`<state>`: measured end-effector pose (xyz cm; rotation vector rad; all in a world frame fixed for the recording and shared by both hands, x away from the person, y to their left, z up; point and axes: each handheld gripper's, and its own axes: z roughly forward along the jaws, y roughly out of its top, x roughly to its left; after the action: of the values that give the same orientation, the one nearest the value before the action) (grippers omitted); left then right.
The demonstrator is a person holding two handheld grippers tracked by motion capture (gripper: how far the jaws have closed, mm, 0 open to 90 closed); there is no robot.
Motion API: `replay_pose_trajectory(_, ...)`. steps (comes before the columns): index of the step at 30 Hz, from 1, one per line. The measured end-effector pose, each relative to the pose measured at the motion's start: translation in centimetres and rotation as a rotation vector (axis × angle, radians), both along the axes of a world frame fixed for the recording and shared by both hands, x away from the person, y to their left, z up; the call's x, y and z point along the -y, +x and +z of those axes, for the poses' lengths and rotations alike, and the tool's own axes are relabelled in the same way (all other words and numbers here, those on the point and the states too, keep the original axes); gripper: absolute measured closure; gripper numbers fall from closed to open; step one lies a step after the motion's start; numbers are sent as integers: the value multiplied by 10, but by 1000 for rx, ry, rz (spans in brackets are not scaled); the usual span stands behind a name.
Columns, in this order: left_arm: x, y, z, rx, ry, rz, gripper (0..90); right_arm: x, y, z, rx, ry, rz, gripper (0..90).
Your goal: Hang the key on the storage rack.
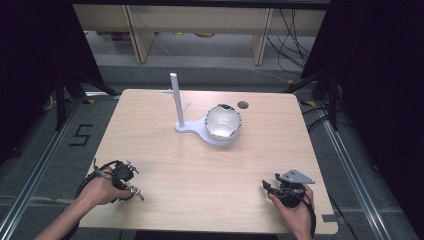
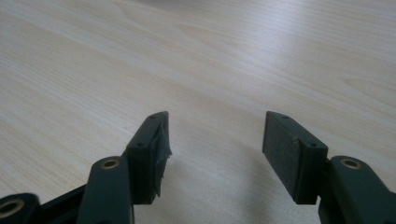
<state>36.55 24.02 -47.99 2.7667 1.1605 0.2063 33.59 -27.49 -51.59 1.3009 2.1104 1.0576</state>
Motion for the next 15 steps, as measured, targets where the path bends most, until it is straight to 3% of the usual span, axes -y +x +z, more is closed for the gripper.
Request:
replay_pose_trajectory(2, -2, 1, 1, -25, 23, -34, 509, 0, 0, 0, 0, 0, 0, 422)
replay_pose_trajectory(6, -3, 1, -1, -34, 16, -53, 495, 0, 0, 0, -5, 2, 2, 421)
replay_pose_trajectory(11, -2, 5, -3, -63, 23, -72, 548, 0, 0, 0, -7, 3, 4, 420)
replay_pose_trajectory(12, -2, 8, -3, -79, 49, -97, 561, -1, -1, 0, -19, 9, -7, 419)
replay_pose_trajectory(15, -2, 11, -3, -103, 47, -115, 592, -1, 0, 0, -15, 1, -10, 419)
